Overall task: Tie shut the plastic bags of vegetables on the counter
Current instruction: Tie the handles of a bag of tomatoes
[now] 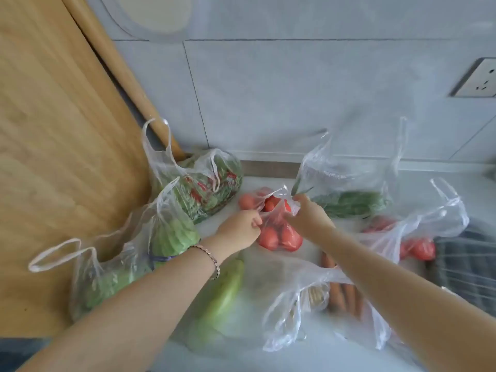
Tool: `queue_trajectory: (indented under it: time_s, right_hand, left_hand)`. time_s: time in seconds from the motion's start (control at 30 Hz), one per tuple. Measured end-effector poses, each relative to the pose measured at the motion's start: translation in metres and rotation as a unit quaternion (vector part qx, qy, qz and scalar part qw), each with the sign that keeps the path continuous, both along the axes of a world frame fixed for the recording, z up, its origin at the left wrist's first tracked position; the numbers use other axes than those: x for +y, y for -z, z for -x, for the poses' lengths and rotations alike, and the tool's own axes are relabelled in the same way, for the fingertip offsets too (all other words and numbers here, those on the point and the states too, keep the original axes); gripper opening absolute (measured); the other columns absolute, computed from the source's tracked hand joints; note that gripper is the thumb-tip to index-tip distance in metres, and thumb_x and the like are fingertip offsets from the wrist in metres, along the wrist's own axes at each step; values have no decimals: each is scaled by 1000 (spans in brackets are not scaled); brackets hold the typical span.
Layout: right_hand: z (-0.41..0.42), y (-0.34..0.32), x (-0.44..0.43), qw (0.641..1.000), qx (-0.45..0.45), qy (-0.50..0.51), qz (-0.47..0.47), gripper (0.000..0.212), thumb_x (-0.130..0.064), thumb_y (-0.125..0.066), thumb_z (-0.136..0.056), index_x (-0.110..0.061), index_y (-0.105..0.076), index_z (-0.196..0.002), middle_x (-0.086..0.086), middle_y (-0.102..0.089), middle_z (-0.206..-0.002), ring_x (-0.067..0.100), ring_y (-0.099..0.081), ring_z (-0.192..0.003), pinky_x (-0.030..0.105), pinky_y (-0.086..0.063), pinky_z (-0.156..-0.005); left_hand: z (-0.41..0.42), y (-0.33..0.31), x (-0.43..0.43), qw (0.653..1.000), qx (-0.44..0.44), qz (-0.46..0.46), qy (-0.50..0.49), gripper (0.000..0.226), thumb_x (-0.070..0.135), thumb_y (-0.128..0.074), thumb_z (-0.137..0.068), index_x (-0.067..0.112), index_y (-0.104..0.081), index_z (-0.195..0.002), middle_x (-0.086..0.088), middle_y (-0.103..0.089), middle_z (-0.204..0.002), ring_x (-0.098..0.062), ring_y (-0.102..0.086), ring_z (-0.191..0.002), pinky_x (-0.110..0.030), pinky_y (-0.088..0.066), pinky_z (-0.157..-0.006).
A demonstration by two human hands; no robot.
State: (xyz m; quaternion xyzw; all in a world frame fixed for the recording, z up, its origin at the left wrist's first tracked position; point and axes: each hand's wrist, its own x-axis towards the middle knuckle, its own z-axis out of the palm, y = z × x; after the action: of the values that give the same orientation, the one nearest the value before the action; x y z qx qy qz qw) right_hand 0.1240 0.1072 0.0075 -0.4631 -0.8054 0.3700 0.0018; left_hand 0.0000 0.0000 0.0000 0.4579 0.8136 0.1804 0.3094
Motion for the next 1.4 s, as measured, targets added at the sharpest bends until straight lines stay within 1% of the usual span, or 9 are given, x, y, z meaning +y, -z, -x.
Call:
queue_trajectory:
  time_s: [0.23,0.3,0.47,0.57,0.77,0.87,1.03,1.27,1.4]
  right_hand:
    - [26,14,0,993,59,97,-21,27,-29,-46,-93,-10,-61,-83,8,-52,-93,22,-49,-81,26,-33,-70]
    - [23,18,4,991,73,106,-20,30,-25,-45,-94,-5,-66,-87,11,-62,-89,25,-56,-81,27,-37,-69]
    - [11,23,16,989,109,102,-12,18,-13,-51,-92,-14,-68,-97,-8,-61,-66,1,-57,-58,7,-40,-58]
    - [4,21,21,978,153,140,-20,15,-8,-58,-86,-15,-70,-90,-18,-61,-65,-9,-59,-58,4,-42,-62]
    - [-16,12,34,985,117,97,-76,17,5,-55,-80,1,-68,-89,14,-69,-77,30,-63,-77,31,-49,-75]
    - [-24,-1,38,972,169,120,-106,13,-3,-54,-87,-5,-66,-86,1,-60,-60,10,-55,-56,11,-38,-56]
    - [-12,-9,36,927,305,218,16,14,-16,-61,-86,-7,-58,-76,4,-61,-62,-6,-56,-44,2,-40,-47]
    - [-1,-1,25,883,352,275,149,37,-27,-48,-93,-8,-63,-64,6,-65,-71,23,-64,-77,31,-53,-79]
    - [3,-9,19,893,367,232,115,34,-14,-45,-94,-14,-58,-63,2,-53,-101,12,-49,-92,-3,-38,-59]
  left_hand:
    - [44,23,52,996,38,-85,12,40,17,-57,-85,9,-49,-124,-7,-51,-126,-24,-48,-117,-33,-40,-99]
    - [48,35,67,995,50,-78,45,44,20,-60,-84,10,-48,-125,-8,-51,-128,-26,-45,-119,-37,-39,-102]
    - [51,44,93,996,42,-40,61,13,25,-53,-87,17,-62,-93,-3,-67,-89,-24,-62,-84,-40,-53,-77]
    - [51,36,91,996,-14,-84,0,22,22,-45,-94,11,-58,-80,0,-58,-66,-22,-54,-65,-33,-45,-63]
    - [46,-13,83,948,-221,-151,-171,35,17,-51,-86,15,-43,-51,-4,-38,-51,-14,-37,-41,-29,-32,-55]
    - [46,-33,77,929,-241,-163,-228,35,22,-55,-73,20,-32,-47,-2,-30,-51,-17,-27,-48,-30,-24,-57]
    - [44,-48,53,902,-240,-175,-313,32,8,-50,-78,13,-39,-48,-3,-38,-49,-17,-29,-45,-26,-24,-52]
    - [27,-43,2,867,-256,-215,-368,17,8,-56,-78,10,-57,-61,-3,-53,-65,-15,-52,-53,-33,-44,-68]
    - [19,-36,3,893,-247,-255,-278,13,30,-62,-67,23,-65,-56,9,-59,-101,-12,-60,-97,-27,-42,-92]
